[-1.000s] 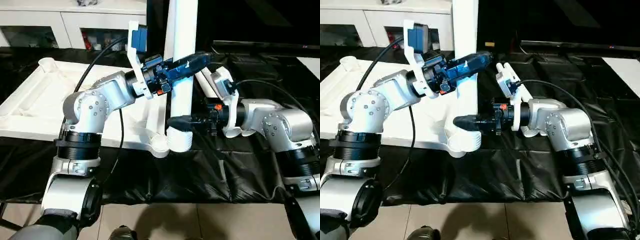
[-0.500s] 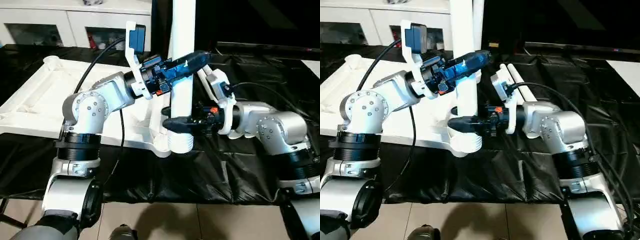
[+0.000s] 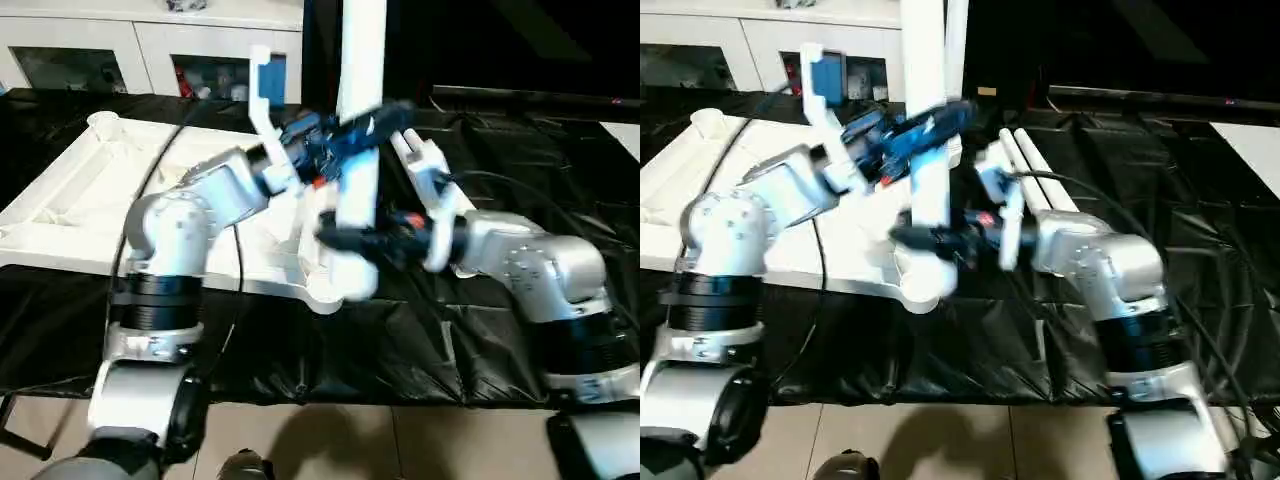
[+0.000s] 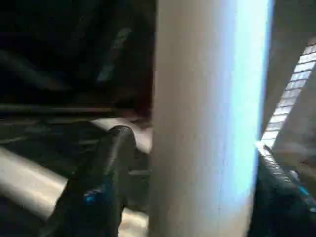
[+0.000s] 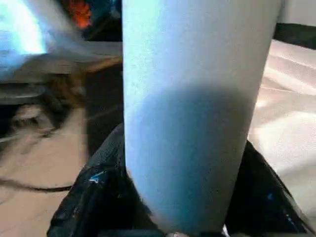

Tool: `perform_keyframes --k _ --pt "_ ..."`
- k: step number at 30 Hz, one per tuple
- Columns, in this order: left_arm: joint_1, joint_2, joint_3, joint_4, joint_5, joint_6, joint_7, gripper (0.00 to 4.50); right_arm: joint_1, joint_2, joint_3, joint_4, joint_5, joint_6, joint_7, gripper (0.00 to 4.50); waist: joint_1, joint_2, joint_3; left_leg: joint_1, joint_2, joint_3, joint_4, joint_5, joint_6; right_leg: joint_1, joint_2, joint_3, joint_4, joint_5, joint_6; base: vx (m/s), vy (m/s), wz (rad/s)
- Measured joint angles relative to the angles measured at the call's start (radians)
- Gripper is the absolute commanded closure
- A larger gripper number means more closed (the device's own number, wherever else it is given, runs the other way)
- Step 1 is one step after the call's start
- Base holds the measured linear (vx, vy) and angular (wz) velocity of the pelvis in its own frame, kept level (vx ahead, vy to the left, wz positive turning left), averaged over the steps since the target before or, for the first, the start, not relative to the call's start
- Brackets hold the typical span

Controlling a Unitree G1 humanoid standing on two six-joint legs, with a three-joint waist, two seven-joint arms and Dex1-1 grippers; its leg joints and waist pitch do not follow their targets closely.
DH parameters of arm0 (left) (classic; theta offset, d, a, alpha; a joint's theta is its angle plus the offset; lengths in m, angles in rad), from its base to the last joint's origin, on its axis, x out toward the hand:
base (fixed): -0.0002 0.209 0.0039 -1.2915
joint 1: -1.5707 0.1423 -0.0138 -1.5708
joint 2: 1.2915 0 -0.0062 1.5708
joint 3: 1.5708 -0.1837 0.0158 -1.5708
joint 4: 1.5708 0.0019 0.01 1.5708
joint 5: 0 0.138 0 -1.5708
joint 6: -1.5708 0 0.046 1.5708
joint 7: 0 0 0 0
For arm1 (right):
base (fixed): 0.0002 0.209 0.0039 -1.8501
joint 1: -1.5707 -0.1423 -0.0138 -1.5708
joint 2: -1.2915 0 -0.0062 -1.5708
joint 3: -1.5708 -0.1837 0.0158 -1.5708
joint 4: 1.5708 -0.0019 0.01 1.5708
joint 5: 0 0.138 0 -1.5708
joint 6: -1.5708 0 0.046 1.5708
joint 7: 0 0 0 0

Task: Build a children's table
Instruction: Pick table leg

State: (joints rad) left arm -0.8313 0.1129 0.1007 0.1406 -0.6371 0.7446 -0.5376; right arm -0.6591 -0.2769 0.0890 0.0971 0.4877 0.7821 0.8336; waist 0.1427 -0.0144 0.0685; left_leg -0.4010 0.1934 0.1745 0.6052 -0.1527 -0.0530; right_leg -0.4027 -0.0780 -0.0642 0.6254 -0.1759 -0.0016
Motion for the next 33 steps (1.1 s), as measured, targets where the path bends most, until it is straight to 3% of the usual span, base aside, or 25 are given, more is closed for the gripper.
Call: perform_keyframes --k 5,8,11,12,13,14,17,25,27,33 --pt "0.000 -0.042 -0.020 -0.009 0.066 0.005 0.151 1.43 0.000 0.039 0.015 -0.022 -0.072 -0.004 -0.147 2.59 -0.001 0.000 0.000 -0.001 0.000 0.000 0.000 0.000 0.000 0.000 0.000 0.000 -0.001 0.000 0.001 0.000 0.000 0.00" --pt "0.000 -0.074 -0.010 -0.009 0.081 -0.016 0.198 1.79 0.000 0.061 0.014 -0.037 -0.089 -0.002 -0.196 2.59 -0.001 0.000 0.000 -0.001 0.000 0.000 -0.001 0.000 0.000 -0.001 0.000 0.000 -0.001 -0.001 0.001 0.000 0.000 0.00" --pt "0.000 -0.100 0.008 -0.007 0.082 -0.058 0.216 1.79 0.000 0.072 0.003 -0.054 -0.094 -0.002 -0.227 2.59 -0.002 0.000 0.000 -0.001 0.000 0.000 -0.002 0.000 0.000 0.000 0.000 0.000 -0.002 -0.001 0.001 0.000 0.000 0.00" --pt "0.000 -0.104 0.015 -0.007 0.081 -0.067 0.215 2.15 0.000 0.074 0.002 -0.057 -0.094 -0.002 -0.230 2.59 -0.002 0.000 0.000 -0.001 0.000 0.000 -0.002 0.000 0.000 0.000 0.000 0.000 -0.002 -0.001 0.001 0.000 0.000 0.00" --pt "-0.001 -0.106 0.018 -0.007 0.076 -0.072 0.215 2.15 0.000 0.076 0.000 -0.061 -0.094 -0.002 -0.233 2.59 -0.002 0.000 0.000 -0.001 0.000 0.000 -0.002 0.000 0.000 -0.001 0.000 0.000 -0.002 -0.001 0.001 0.000 0.000 0.00" --pt "-0.002 -0.103 0.020 -0.007 0.070 -0.075 0.212 2.19 0.000 0.076 -0.003 -0.066 -0.093 0.000 -0.235 2.59 -0.003 0.000 0.000 -0.001 0.000 0.000 -0.002 0.000 0.000 -0.001 0.000 0.000 -0.002 -0.001 0.001 0.000 0.000 0.00" --pt "-0.003 -0.088 0.022 -0.007 0.063 -0.074 0.178 2.51 0.000 0.057 -0.005 -0.076 -0.077 0.011 -0.211 1.89 -0.003 0.000 0.000 0.000 0.000 0.000 -0.002 0.000 0.000 0.000 0.000 0.000 -0.002 -0.001 0.001 0.000 0.000 0.00" --pt "-0.004 -0.027 -0.008 -0.004 0.044 -0.053 0.057 2.64 -0.002 -0.075 0.022 -0.075 -0.026 0.022 0.010 1.44 -0.001 0.000 0.000 -0.001 -0.001 0.000 -0.002 0.000 0.000 0.000 0.000 0.000 -0.002 0.000 0.001 0.000 0.000 0.00" --pt "-0.006 -0.010 -0.022 -0.004 0.043 -0.048 0.025 2.65 -0.016 -0.093 0.031 -0.058 -0.025 0.022 0.043 1.11 -0.001 0.000 0.000 0.000 0.000 0.000 -0.002 0.000 0.000 0.000 0.000 0.000 -0.001 0.000 0.001 0.000 0.000 0.00" --pt "-0.022 -0.003 -0.065 -0.004 0.042 -0.024 -0.038 2.65 -0.066 -0.104 0.038 0.003 -0.026 0.023 0.077 1.06 -0.002 0.000 0.000 0.000 0.000 0.000 -0.002 0.000 0.000 0.000 0.000 0.000 -0.001 0.000 0.000 0.000 0.000 0.00"
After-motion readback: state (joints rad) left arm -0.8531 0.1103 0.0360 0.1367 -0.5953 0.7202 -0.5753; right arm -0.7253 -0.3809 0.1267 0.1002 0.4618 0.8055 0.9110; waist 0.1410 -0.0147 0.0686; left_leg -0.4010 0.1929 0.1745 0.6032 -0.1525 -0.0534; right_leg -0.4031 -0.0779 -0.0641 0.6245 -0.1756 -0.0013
